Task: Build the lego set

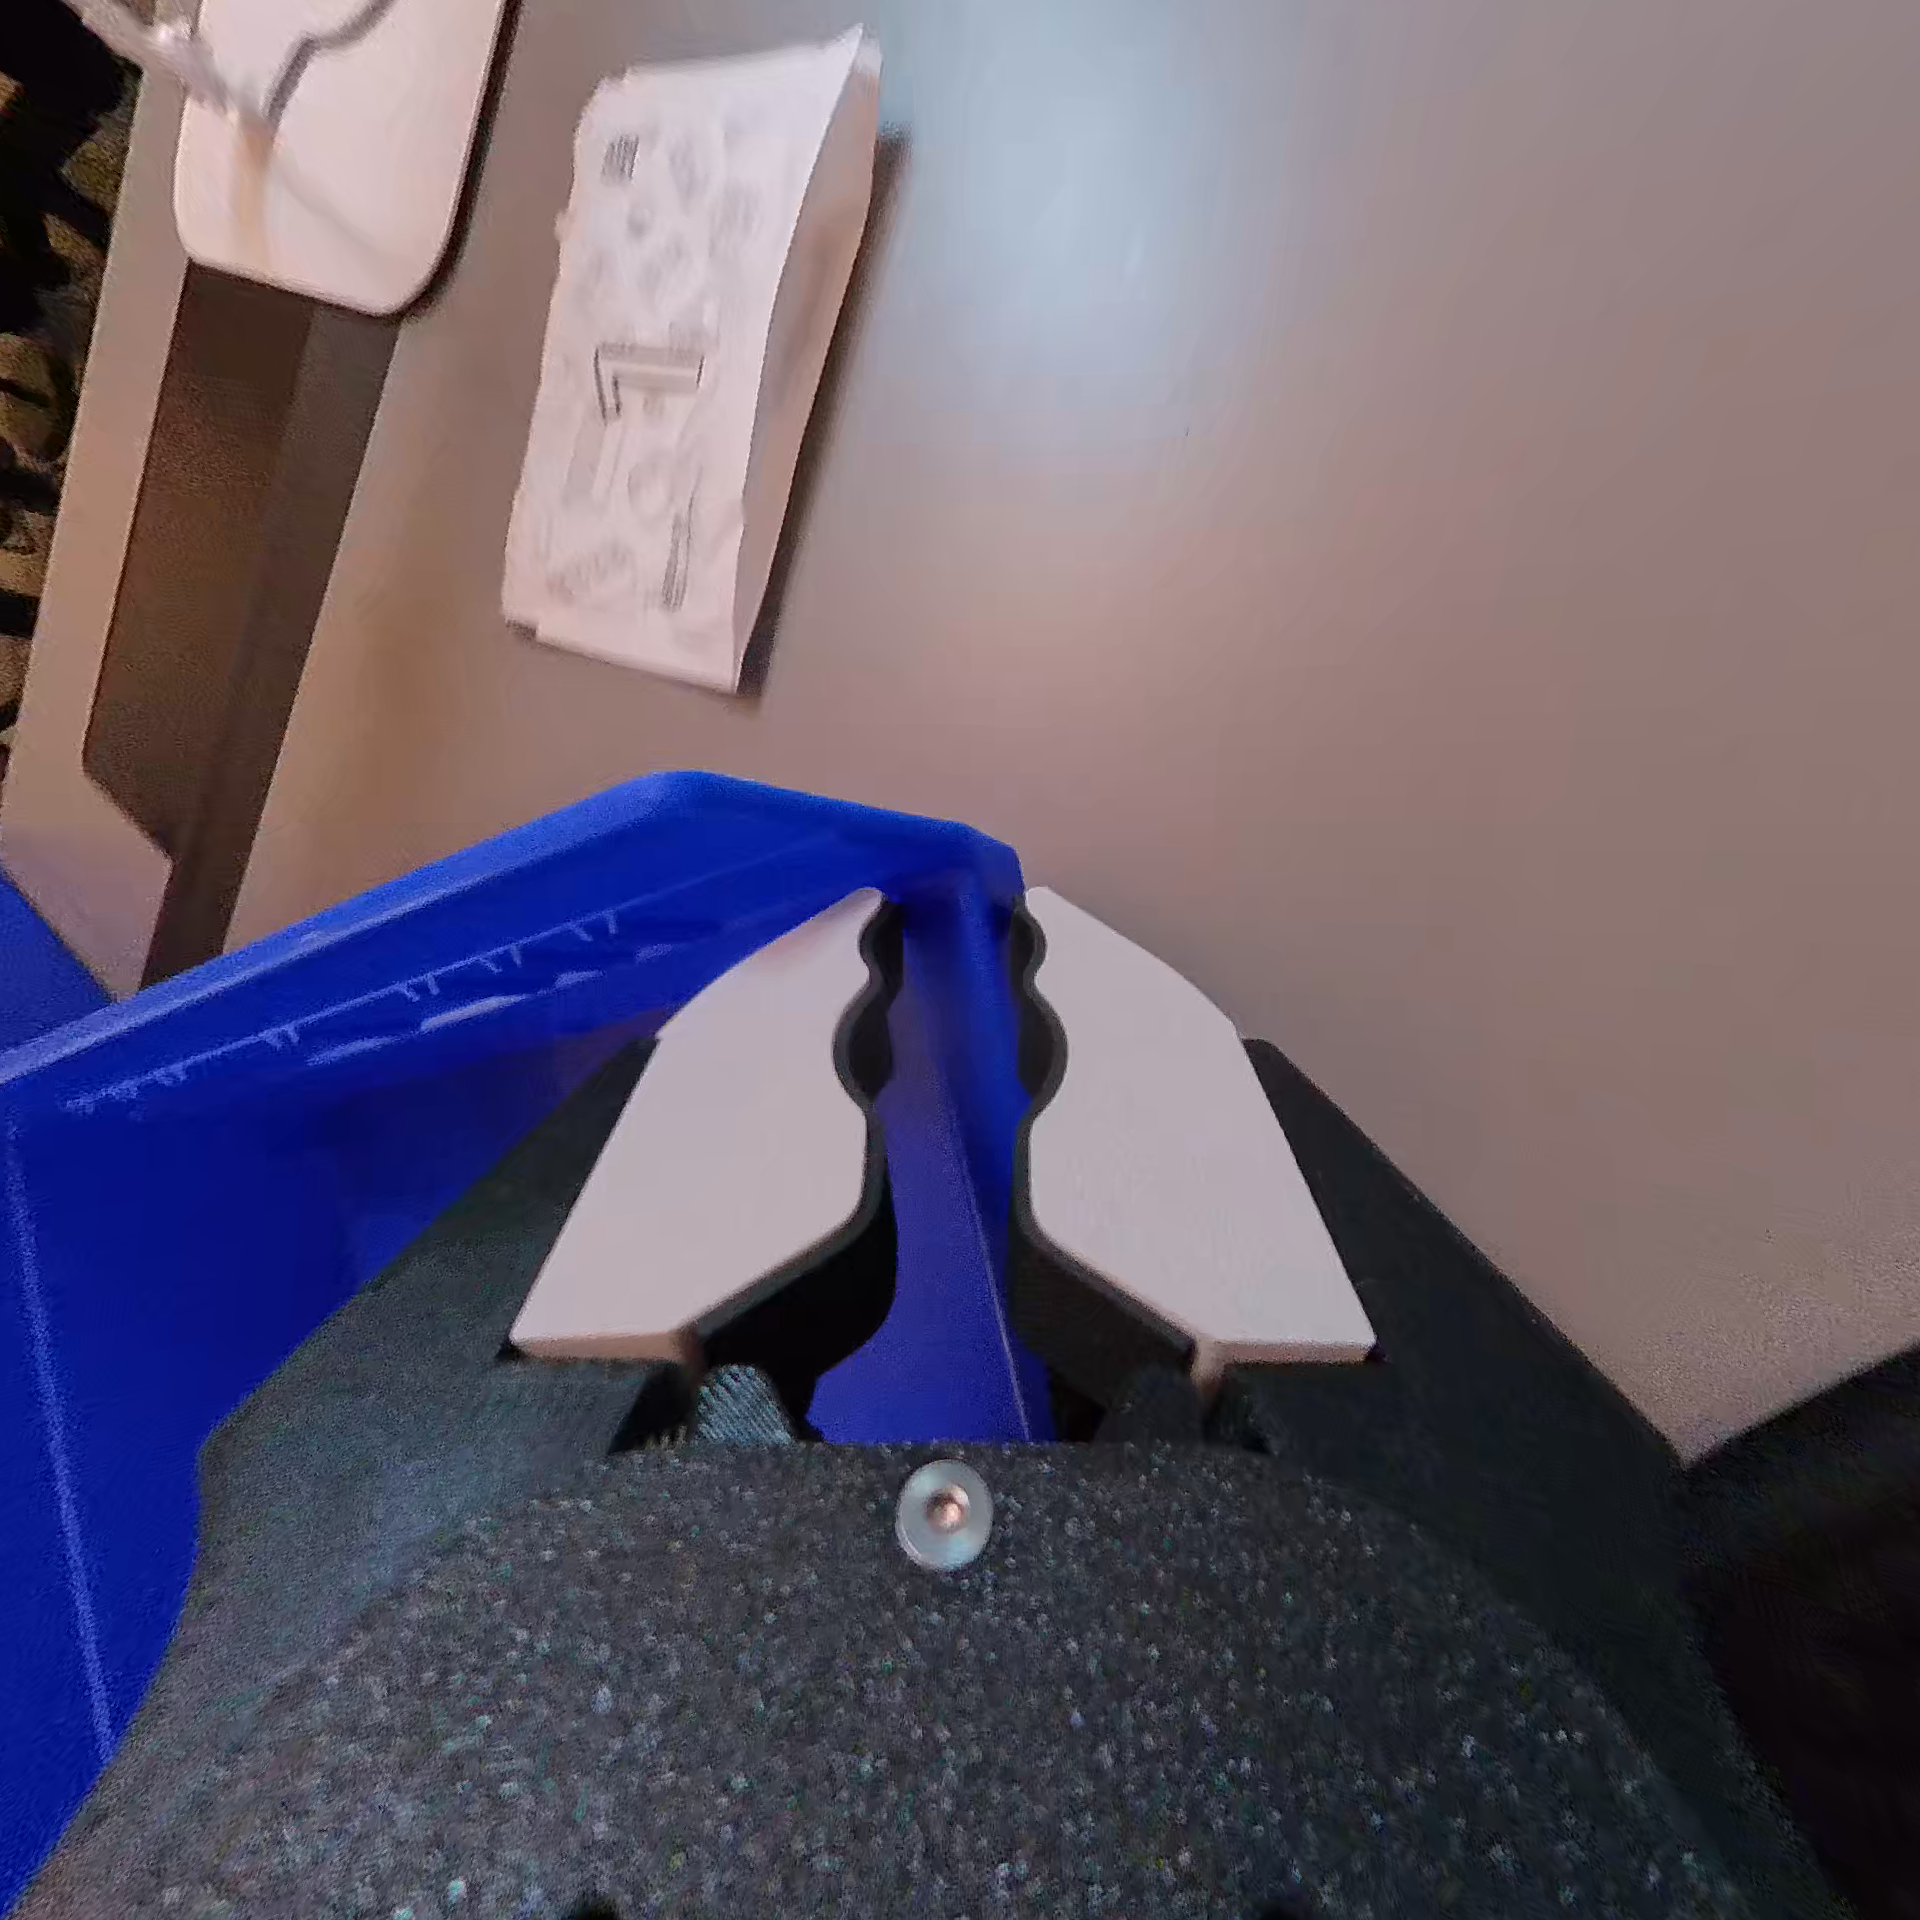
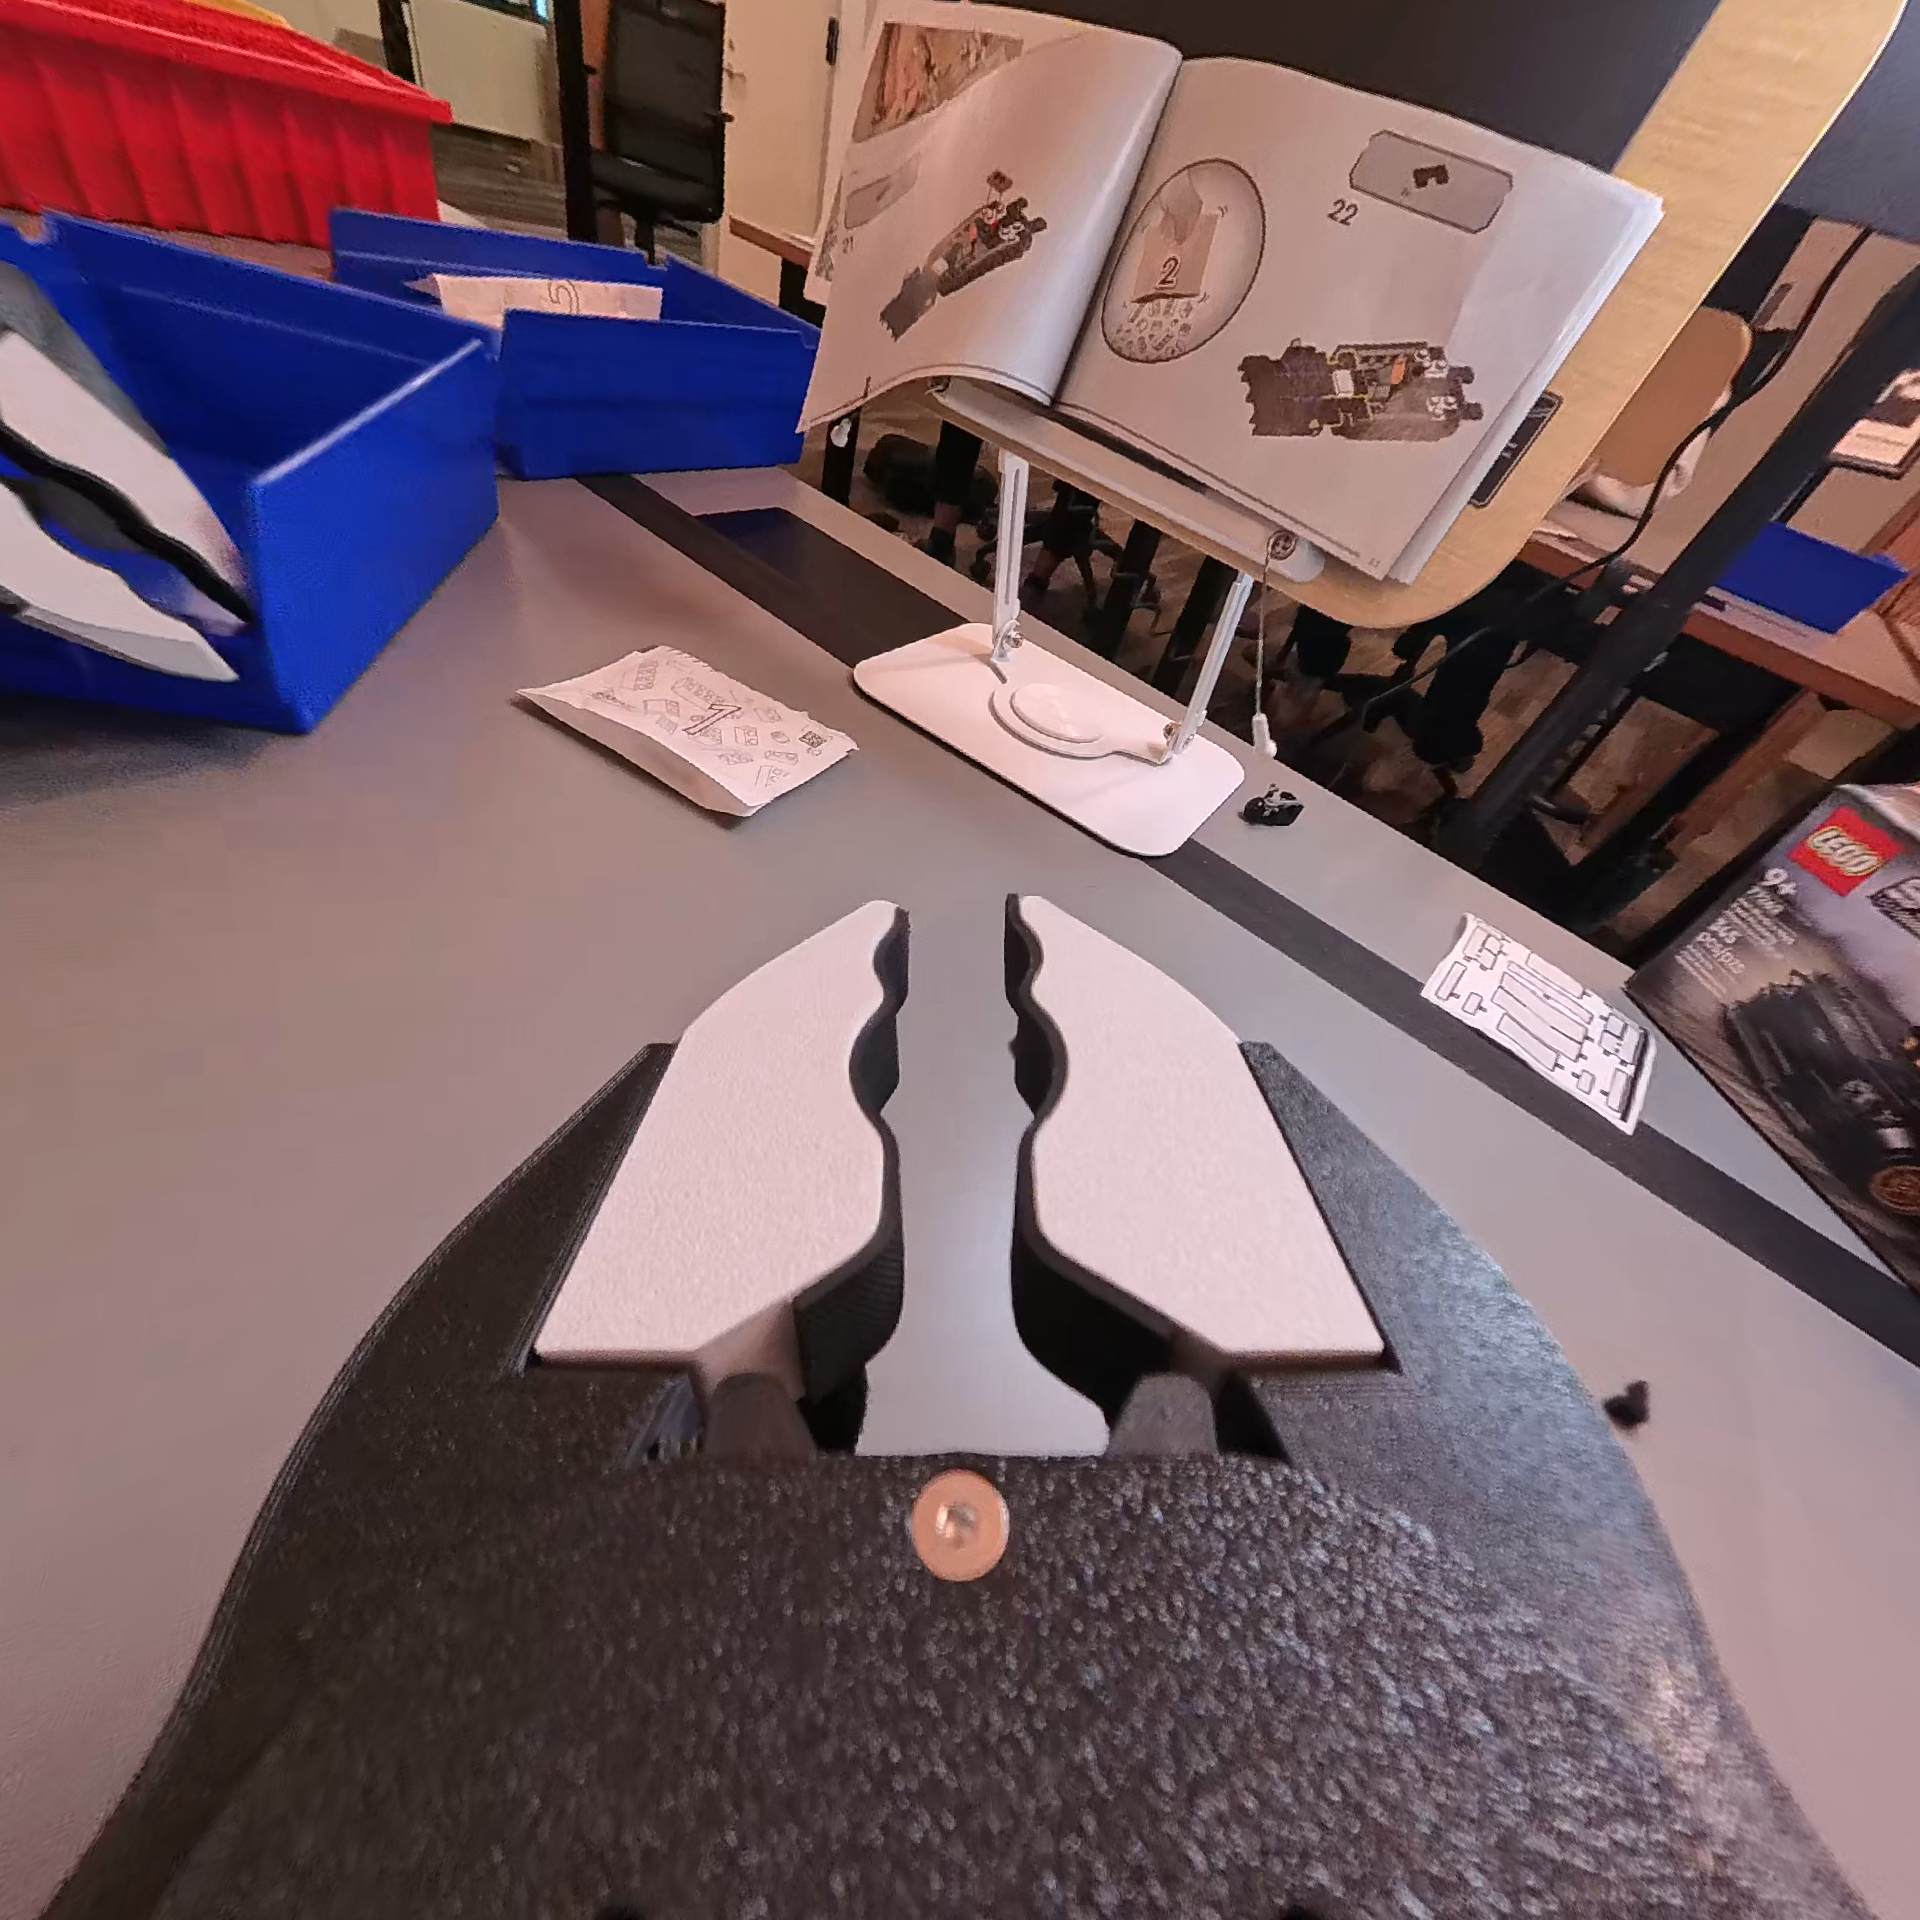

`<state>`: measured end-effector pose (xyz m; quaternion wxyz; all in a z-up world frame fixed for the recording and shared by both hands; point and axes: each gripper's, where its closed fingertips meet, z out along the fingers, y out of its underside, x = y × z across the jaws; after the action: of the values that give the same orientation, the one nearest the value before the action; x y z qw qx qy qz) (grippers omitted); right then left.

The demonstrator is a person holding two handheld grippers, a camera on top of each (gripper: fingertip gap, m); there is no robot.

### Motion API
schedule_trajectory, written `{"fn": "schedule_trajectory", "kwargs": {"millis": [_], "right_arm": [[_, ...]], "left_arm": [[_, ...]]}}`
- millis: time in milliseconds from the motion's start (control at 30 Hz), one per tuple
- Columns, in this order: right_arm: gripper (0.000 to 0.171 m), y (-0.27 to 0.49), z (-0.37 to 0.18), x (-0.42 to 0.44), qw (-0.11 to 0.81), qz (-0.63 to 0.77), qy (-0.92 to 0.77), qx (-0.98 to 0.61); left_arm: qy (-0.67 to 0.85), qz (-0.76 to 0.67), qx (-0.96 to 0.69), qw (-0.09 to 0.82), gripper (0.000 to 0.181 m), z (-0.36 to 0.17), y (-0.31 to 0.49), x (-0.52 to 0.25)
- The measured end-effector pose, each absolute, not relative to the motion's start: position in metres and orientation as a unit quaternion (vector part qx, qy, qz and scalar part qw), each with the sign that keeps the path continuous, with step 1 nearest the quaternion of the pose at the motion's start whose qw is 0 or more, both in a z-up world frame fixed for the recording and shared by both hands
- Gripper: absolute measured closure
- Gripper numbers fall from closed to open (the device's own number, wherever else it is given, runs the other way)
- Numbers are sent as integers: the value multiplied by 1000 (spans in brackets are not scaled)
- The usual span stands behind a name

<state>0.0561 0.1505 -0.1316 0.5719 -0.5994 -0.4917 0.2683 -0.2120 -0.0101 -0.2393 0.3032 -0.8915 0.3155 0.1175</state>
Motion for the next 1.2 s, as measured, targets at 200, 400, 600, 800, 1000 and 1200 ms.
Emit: {"fn": "schedule_trajectory", "kwargs": {"millis": [200,400,600,800,1000,1200], "right_arm": [[154,169,-119,81,588,249,-461,-616],[154,183,-129,99,588,238,-434,-640],[154,184,-148,93,571,238,-443,-649],[154,184,-159,89,563,219,-460,-651],[153,192,-166,94,554,208,-454,-666],[149,213,-156,115,566,216,-400,-688]], "left_arm": [[349,106,-882,300,162,-239,27,-168],[401,70,-858,314,162,-239,37,-130],[444,-6,-830,338,163,-238,24,-91],[440,-47,-821,360,164,-238,11,-80],[435,-32,-822,365,163,-237,9,-96],[410,8,-818,403,157,-230,27,-115]]}}
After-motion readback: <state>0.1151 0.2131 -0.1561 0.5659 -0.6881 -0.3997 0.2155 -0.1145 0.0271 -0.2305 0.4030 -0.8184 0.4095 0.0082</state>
